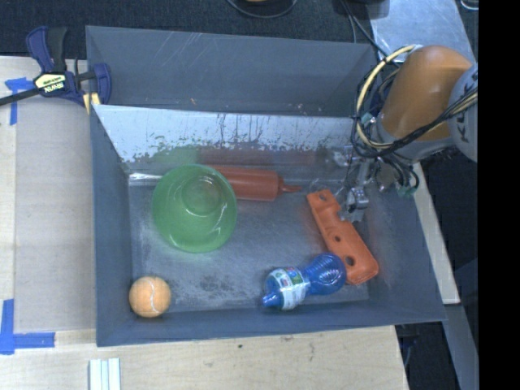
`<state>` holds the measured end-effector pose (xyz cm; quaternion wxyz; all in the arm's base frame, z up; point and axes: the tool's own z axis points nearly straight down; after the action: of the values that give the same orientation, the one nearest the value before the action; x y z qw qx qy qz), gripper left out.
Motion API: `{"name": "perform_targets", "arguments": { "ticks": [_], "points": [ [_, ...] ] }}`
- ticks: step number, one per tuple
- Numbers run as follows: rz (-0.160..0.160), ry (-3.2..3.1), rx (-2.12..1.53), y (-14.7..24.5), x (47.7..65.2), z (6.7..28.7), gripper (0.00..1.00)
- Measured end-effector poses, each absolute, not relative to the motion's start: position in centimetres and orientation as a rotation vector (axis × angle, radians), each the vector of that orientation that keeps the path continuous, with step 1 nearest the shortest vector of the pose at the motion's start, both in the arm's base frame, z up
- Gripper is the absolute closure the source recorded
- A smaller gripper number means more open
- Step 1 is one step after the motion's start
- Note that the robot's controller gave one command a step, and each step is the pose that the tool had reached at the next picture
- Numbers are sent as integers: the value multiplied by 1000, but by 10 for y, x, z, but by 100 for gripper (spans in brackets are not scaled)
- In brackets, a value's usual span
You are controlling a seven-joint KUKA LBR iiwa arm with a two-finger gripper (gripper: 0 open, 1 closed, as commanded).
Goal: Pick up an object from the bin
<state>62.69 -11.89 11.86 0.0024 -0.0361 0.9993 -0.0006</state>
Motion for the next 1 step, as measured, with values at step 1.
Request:
{"name": "perform_targets", "arguments": {
  "ticks": [1],
  "points": [
    [-1, 3134, -86, -113, 621, 200, 0]
  ]
}}
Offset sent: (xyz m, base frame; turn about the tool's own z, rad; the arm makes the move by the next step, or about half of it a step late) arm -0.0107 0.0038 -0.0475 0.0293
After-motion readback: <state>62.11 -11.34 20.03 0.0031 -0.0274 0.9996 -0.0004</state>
